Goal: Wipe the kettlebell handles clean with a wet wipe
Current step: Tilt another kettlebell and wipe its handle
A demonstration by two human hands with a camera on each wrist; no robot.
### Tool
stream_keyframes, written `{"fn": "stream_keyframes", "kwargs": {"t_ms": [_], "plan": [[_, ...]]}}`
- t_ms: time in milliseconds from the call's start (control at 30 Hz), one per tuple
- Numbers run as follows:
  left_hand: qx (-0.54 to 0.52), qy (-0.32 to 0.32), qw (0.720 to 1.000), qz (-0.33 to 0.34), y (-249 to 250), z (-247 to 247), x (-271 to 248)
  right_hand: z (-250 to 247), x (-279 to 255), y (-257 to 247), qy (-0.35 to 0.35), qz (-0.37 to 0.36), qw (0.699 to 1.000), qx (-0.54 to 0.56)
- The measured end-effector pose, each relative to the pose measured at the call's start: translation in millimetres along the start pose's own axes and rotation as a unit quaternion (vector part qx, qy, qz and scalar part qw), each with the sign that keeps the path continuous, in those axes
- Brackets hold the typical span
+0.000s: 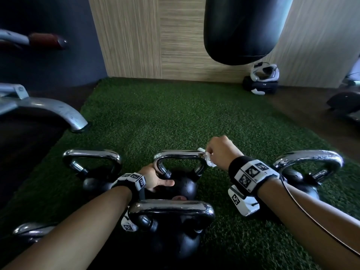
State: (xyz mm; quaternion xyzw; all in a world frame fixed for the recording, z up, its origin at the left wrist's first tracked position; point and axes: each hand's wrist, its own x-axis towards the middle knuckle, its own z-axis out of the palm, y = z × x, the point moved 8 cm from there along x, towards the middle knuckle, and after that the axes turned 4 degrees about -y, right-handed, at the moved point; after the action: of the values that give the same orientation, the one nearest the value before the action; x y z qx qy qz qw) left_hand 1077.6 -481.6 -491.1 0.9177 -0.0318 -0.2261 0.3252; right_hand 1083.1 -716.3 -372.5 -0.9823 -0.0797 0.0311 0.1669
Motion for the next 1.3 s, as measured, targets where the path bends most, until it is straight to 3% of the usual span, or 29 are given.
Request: {"fn": "stream_keyframes", "kwargs": {"t_ms": [133, 267, 400, 633, 700, 767, 833, 867, 933, 1033, 1133, 1300], "plan": [[-0.007, 0.007, 1.000, 0.017, 0, 2, 2, 5, 0, 23, -0.017, 0.030, 0.992, 0.122], [-0.074, 0.011, 0.997, 0.006, -10, 6, 6, 52, -4, 50, -0.102, 0.090, 0.955, 0.262], [-0.115, -0.003, 0.993, -0.008, -17, 11, 7, 86, 4, 55, -0.118, 0.109, 0.928, 0.337], [-0.026, -0.041, 0.998, -0.038, -24, 4, 4, 83, -3, 71, -0.153, 0.128, 0.892, 0.406], [-0.050, 0.010, 0.996, -0.072, -28, -28, 0, 69, -1, 79, -0.159, 0.149, 0.886, 0.410], [-0.086, 0.120, 0.985, -0.087, -24, -74, -12, 45, 1, 81, -0.135, 0.146, 0.886, 0.420], [-0.043, 0.225, 0.972, -0.048, 2, -120, -28, 19, 0, 73, -0.098, 0.119, 0.888, 0.434], [-0.051, 0.241, 0.969, -0.010, 21, -133, -36, 7, 0, 64, -0.085, 0.097, 0.887, 0.443], [-0.122, 0.206, 0.968, 0.070, 64, -142, -46, -15, 0, 41, -0.068, 0.040, 0.877, 0.474], [-0.253, 0.084, 0.955, 0.128, 118, -129, -57, -39, -3, 0, -0.056, -0.057, 0.863, 0.499], [-0.317, -0.005, 0.941, 0.117, 146, -103, -64, -51, -8, -33, -0.026, -0.120, 0.862, 0.492], [-0.356, -0.027, 0.927, 0.118, 153, -95, -68, -66, -4, -40, 0.120, -0.136, 0.902, 0.393]]}}
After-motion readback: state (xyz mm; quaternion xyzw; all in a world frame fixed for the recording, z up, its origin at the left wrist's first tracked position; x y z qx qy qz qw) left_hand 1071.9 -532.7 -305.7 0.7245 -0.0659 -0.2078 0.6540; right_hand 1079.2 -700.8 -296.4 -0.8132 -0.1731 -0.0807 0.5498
